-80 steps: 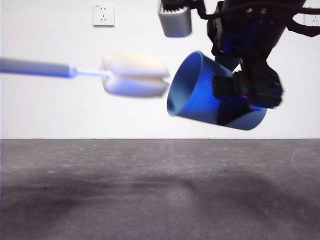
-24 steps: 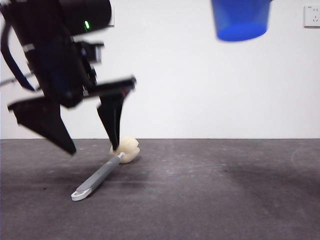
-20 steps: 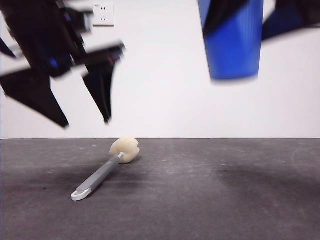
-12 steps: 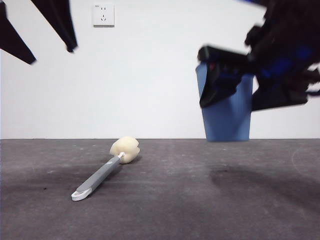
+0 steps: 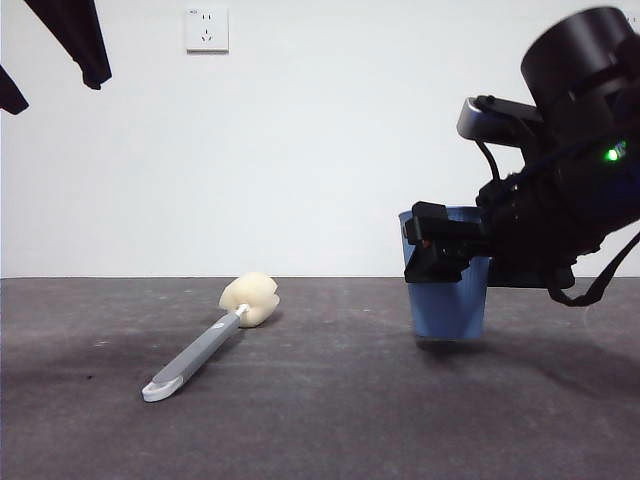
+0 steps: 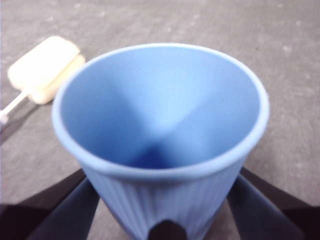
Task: Pick up the cup brush,pick up the cup,insert the brush into the cup,clean the cup,put the cup brush back,put the cup back to the fixed position on the table
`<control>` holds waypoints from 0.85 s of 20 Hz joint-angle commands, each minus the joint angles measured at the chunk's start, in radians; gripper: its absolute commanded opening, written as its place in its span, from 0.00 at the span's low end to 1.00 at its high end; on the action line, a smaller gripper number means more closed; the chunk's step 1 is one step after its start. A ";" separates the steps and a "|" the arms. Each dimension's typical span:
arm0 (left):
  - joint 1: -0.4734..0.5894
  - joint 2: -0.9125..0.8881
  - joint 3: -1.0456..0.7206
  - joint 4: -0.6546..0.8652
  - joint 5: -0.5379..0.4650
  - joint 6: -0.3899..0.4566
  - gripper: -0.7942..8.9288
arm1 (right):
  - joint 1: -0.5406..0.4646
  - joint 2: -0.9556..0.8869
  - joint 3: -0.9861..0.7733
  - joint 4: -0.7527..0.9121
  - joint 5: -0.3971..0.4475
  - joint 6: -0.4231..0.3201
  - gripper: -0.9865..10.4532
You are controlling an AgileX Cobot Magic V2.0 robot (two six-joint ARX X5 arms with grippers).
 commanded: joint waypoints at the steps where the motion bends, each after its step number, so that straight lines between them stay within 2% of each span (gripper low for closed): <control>1: 0.000 -0.002 -0.008 0.013 -0.005 0.014 0.47 | -0.011 0.034 -0.005 0.023 -0.038 -0.020 0.07; 4: 0.000 -0.002 -0.008 0.019 -0.005 0.014 0.47 | -0.010 0.044 -0.005 0.003 -0.041 -0.032 0.07; 5: 0.000 -0.002 -0.008 0.018 -0.005 0.014 0.47 | -0.010 0.044 -0.005 0.002 -0.040 -0.032 0.10; 10: 0.000 -0.002 -0.008 0.018 -0.005 0.014 0.47 | -0.010 0.043 -0.005 -0.028 -0.041 -0.032 0.45; 14: 0.000 -0.002 -0.008 0.018 -0.005 0.014 0.47 | -0.010 0.043 -0.005 -0.062 -0.039 -0.059 0.57; 17: 0.000 -0.002 -0.008 0.012 -0.004 0.015 0.47 | -0.010 0.036 -0.005 -0.060 -0.037 -0.063 0.59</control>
